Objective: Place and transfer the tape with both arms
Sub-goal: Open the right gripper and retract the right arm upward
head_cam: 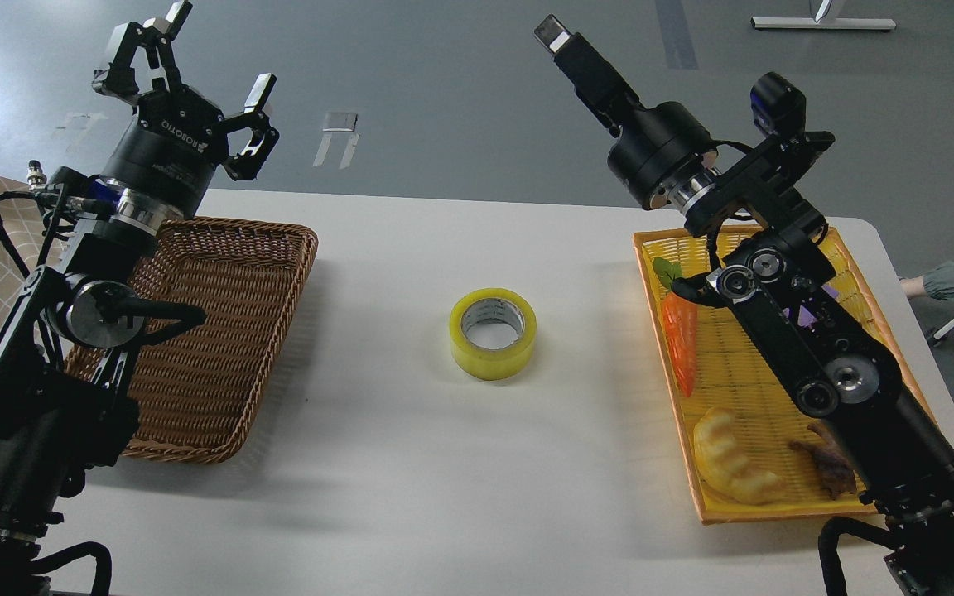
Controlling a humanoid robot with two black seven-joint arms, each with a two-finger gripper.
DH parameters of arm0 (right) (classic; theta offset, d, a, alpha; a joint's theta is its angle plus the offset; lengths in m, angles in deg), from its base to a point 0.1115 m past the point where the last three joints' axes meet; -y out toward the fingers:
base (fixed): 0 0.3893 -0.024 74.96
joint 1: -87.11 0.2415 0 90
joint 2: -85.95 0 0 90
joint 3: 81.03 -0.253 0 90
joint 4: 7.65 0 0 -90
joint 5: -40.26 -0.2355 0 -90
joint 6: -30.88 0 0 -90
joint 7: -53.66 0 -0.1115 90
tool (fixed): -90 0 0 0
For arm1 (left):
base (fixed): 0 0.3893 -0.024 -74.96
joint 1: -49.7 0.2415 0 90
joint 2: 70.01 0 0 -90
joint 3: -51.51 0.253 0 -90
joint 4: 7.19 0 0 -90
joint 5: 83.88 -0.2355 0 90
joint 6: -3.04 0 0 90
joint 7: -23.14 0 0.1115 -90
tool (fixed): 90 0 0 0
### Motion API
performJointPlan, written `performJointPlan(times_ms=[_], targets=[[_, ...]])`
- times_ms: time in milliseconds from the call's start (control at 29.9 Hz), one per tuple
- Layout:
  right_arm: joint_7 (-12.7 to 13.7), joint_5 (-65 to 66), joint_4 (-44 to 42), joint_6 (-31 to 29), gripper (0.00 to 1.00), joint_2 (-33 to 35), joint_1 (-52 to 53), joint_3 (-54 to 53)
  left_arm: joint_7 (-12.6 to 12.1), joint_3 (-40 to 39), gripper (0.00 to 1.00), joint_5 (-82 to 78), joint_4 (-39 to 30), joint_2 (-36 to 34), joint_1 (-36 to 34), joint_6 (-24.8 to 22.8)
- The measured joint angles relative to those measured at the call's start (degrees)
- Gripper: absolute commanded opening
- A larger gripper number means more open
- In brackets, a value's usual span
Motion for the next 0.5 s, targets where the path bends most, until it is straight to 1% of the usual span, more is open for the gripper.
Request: performJointPlan(times_ms=[67, 134, 234, 334, 435, 501], targets=[[-0.5, -7.6, 2.7, -3.0, 1.00, 4.1, -0.3, -1.1, 0.0, 0.1, 0.98, 0.0, -0.3, 0.1, 0.0, -0.1], [-0.7, -16.8, 4.9, -7.3, 1.00, 8.9, -1.0, -3.1, 0.1, 0.1, 0.98, -0.1, -0.8, 0.3, 0.0, -0.6], [-0.8, -27.5, 7.8, -14.3, 1.00, 14.2, -4.3, -8.9, 0.3, 0.1, 0.98, -0.1, -1.6, 0.7, 0.0, -1.6], [-0.8, -31.1, 9.7, -18.9, 1.00, 15.8, -8.0, -16.3, 1.5, 0.0, 0.98, -0.1, -2.4, 1.1, 0.1, -2.7], [-0.8, -33.6, 10.5, -19.9, 1.00, 15.7, -12.4, -24.3, 4.1, 0.0, 0.98, -0.1, -3.6, 1.2, 0.2, -3.2], [-0.8, -35.4, 10.7, -20.1, 1.00, 15.6, -14.8, -27.8, 5.4, -0.1, 0.98, -0.1, -4.5, 1.3, 0.3, -3.4]])
